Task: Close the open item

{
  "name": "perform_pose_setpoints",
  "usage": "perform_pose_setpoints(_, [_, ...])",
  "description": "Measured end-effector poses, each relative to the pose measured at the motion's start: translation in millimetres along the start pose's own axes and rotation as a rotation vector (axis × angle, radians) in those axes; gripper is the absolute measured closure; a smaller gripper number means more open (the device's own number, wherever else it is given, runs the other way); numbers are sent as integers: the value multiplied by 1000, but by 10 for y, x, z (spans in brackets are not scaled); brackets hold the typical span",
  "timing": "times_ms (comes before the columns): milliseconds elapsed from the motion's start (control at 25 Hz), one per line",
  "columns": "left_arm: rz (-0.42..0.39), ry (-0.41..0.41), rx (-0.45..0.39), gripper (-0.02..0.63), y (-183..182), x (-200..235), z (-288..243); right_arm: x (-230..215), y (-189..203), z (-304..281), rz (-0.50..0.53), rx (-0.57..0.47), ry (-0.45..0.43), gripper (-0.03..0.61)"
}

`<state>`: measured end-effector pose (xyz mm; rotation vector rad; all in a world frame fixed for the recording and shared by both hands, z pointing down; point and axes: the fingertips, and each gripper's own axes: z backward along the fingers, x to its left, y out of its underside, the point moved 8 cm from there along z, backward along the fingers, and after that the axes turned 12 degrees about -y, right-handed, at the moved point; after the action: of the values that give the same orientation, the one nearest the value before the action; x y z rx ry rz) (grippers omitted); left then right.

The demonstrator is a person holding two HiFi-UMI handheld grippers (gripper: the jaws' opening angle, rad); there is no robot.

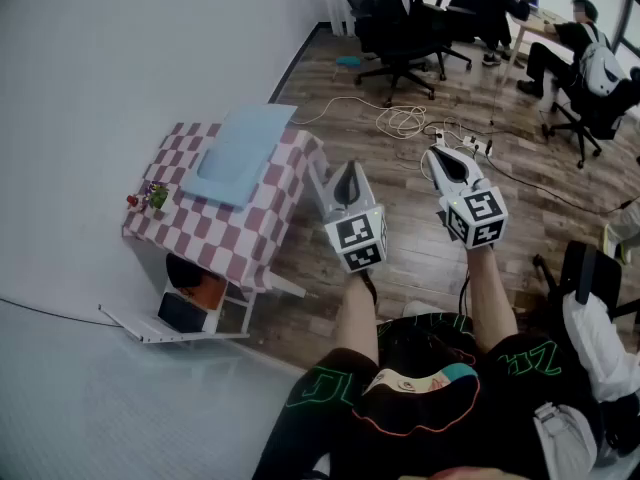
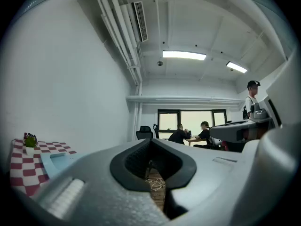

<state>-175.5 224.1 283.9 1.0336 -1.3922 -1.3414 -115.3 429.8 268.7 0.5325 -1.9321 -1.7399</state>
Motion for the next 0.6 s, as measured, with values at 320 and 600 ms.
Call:
perform_pose_setpoints(320, [-18,4,-29,606,-67,-36,-73,25,-5,-96,10,-7,-36,575])
perform_pose_setpoints(600, [-8,0,-24,606,-41,1,-143,-33,-12,-145,-22,-39,-12,575])
